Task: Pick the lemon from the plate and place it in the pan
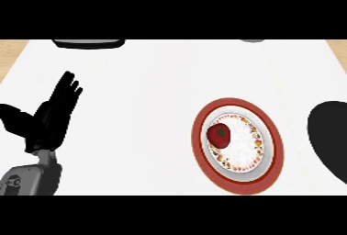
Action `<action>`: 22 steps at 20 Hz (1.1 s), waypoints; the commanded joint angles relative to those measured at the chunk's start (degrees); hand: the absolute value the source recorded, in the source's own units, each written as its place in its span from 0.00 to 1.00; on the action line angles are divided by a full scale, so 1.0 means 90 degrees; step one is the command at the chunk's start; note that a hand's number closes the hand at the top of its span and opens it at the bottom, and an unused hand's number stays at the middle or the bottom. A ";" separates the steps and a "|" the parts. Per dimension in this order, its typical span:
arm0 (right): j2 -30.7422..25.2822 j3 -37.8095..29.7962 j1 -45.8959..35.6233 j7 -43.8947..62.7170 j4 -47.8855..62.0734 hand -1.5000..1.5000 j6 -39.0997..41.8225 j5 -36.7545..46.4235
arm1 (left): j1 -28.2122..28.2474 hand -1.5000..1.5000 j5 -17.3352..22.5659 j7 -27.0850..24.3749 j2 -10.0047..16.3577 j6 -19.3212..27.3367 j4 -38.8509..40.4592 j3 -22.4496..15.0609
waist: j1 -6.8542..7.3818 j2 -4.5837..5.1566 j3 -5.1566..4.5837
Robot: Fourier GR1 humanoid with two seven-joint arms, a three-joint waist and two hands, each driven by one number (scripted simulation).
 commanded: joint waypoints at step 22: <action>-0.1132 -0.2392 -0.0860 -0.2381 0.4544 0.00 0.1846 -0.2789 | 0.0115 0.50 0.0148 0.0053 0.0187 -0.0207 -0.0112 0.0336 | -0.0162 -0.0039 0.0005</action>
